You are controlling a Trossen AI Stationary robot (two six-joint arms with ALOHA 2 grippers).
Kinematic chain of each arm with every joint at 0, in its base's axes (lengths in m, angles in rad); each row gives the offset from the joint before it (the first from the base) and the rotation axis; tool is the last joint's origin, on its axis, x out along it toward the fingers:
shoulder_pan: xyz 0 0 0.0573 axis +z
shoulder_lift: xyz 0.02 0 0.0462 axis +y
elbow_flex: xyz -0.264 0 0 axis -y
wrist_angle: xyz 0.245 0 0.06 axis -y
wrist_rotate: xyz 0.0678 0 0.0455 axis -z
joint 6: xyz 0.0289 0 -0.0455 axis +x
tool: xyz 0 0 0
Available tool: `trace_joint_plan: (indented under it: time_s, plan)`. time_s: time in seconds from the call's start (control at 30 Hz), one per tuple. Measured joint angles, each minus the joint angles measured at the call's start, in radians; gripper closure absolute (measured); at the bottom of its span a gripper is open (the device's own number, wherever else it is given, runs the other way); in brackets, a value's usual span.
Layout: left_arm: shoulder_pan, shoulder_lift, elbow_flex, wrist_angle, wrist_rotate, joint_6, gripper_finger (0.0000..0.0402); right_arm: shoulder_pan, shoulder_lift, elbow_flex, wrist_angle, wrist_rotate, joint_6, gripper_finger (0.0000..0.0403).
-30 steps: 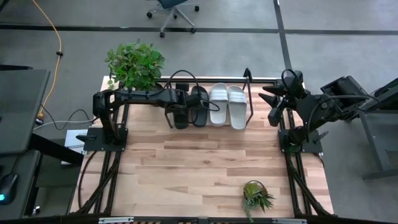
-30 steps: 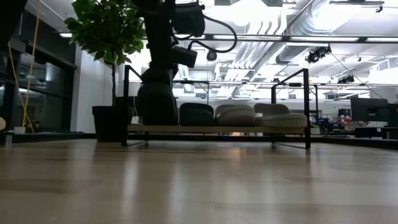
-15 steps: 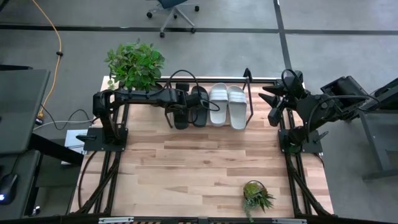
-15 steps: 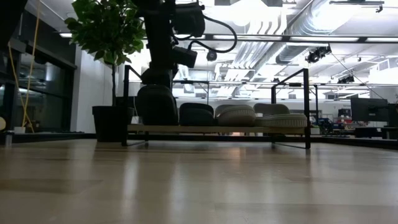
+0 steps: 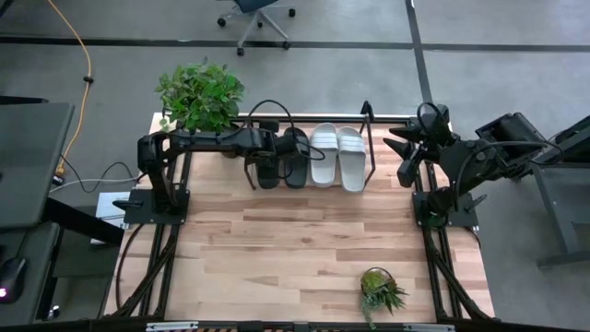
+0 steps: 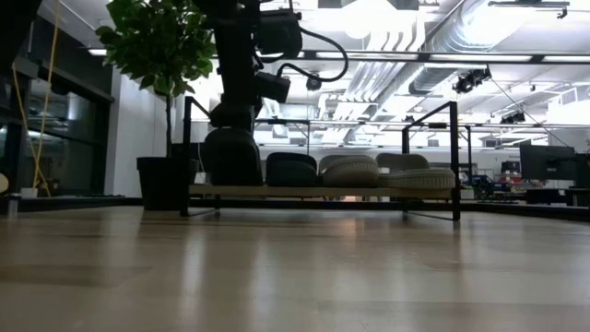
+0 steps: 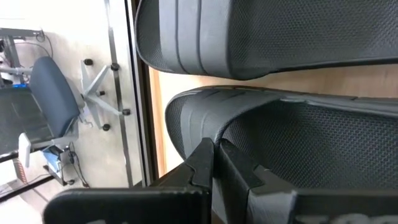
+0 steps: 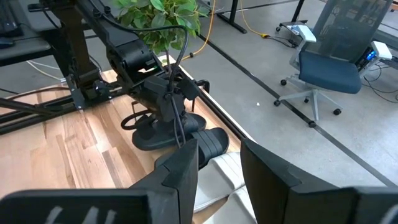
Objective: Pick and place slides into the shelf
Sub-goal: Adjust the black slipper on the shelf
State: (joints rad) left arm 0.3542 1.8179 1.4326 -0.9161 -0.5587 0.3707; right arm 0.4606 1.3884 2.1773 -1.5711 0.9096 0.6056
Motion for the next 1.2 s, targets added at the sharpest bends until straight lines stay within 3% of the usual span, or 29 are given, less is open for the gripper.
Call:
trace_joint_plan:
  time_s: [0.77,1.2]
  plan:
    - [-0.002,0.037,0.0,0.001,0.008,0.014,0.0394,0.0,0.0,0.0,0.0,0.0,0.008,0.0289]
    - [0.0,0.036,-0.001,-0.008,-0.012,-0.001,0.0289,0.0,0.0,0.0,0.0,0.0,0.008,0.0289]
